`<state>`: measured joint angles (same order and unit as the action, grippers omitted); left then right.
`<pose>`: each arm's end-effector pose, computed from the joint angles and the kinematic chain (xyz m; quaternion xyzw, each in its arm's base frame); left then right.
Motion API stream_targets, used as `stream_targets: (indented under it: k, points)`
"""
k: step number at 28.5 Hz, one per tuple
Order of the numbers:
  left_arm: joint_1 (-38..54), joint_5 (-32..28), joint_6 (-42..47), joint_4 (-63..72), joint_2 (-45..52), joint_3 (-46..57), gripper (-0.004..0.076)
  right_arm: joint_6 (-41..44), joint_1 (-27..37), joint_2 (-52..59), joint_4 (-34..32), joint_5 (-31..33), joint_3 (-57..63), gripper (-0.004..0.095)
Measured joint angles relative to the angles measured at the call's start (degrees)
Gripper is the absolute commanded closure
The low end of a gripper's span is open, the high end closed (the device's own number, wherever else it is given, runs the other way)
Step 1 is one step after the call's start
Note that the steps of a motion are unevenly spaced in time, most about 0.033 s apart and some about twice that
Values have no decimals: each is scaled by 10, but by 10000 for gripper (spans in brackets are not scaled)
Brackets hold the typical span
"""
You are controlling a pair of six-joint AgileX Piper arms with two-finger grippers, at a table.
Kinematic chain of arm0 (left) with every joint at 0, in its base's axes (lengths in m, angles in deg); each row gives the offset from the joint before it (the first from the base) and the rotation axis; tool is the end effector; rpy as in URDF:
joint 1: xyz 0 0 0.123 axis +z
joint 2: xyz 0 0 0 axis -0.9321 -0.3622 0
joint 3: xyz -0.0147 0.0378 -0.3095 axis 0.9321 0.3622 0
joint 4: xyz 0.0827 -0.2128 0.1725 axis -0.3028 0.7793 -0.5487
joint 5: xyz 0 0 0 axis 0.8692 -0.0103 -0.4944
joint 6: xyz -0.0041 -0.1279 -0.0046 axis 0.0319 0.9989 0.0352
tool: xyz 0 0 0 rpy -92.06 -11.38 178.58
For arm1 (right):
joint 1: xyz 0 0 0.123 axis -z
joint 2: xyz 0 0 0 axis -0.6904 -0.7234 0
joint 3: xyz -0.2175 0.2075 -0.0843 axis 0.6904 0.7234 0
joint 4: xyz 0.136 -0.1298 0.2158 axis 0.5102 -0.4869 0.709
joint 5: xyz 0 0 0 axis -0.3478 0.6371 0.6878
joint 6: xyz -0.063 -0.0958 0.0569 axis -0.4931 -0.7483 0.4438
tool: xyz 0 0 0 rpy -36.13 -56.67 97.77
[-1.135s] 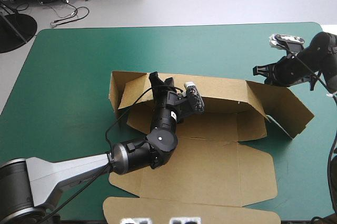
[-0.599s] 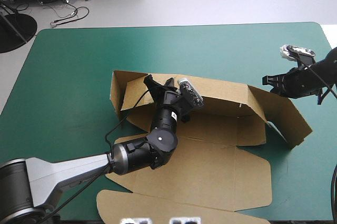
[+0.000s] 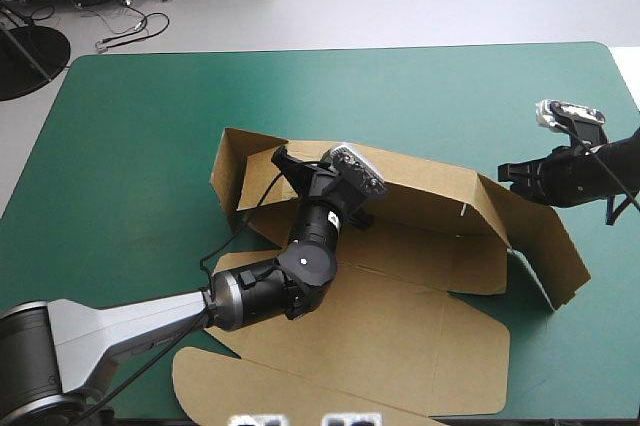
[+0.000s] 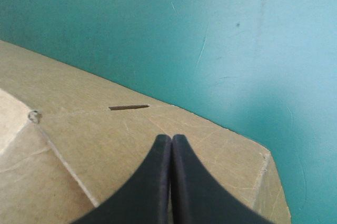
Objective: Fold the box
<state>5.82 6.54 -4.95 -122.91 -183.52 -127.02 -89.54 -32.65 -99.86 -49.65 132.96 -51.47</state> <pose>0.2692 -0.3182 0.2954 0.3455 0.7297 0.1381 0.5737 0.3009 -0.0025 0.3284 -0.0087 0.9599 0.1859 0.2098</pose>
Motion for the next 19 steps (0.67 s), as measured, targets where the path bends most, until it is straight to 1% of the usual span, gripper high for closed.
stream_targets:
  k: [2, 7, 11, 15, 19]
  points:
    - [0, -7, -12, -4, 0, 0, 734, -7, 0, 12, -2, -1, 7, 928]
    - [1, -23, -125, -5, 1, -2, 734, -11, 0, 26, -5, -2, 10, 928]
    - [1, -25, -219, -6, 1, -3, 734, -2, 0, 26, -25, -23, 10, 928]
    - [1, -25, -258, -6, 1, -4, 733, 9, 1, 26, -39, -49, 10, 928]
    - [4, -27, -262, -4, 1, -6, 733, 11, 16, 26, -35, -73, 10, 928]
